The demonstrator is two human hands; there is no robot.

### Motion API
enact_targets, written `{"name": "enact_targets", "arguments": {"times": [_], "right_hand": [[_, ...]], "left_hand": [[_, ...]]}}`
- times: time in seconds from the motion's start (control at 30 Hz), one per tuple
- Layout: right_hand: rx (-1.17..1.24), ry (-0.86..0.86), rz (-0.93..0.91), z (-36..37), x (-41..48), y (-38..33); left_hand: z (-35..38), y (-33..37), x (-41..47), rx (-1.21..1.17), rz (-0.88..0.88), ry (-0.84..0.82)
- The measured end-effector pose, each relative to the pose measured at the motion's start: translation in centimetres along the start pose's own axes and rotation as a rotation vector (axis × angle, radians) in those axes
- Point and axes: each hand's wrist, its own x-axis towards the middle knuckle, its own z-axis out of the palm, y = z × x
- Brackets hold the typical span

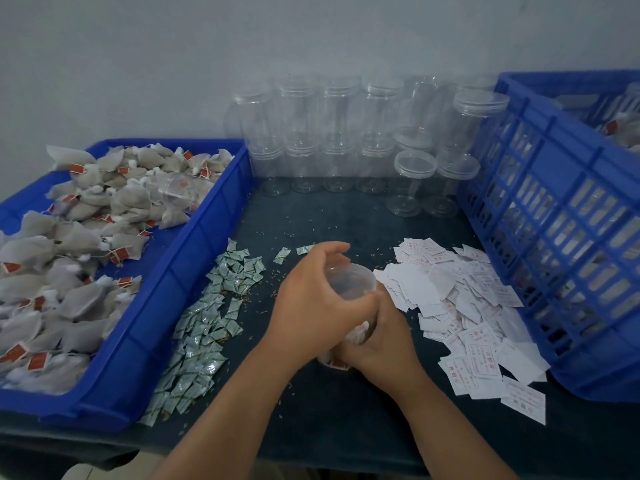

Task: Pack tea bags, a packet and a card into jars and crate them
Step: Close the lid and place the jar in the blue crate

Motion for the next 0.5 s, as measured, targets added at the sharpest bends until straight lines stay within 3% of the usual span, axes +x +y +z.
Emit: {"name": "enact_targets", "arguments": {"times": [0.33, 0.43, 0.5], "right_hand": [[0.012, -0.071, -0.011, 0.2, 0.0, -0.5], [-0.145, -0.023, -0.041, 0.1, -0.2, -1.0], [-0.273, -0.026, -0.008, -0.5, -0.2, -2.1]], "left_hand": [[-1.2, -1.9, -0.7, -0.078, 0.197, -0.136], [-1.1, -2.5, -0.9, -0.155, 0.157, -0.13], [-1.1, -2.5, -0.8, -0.071, 0.162, -0.105]]}}
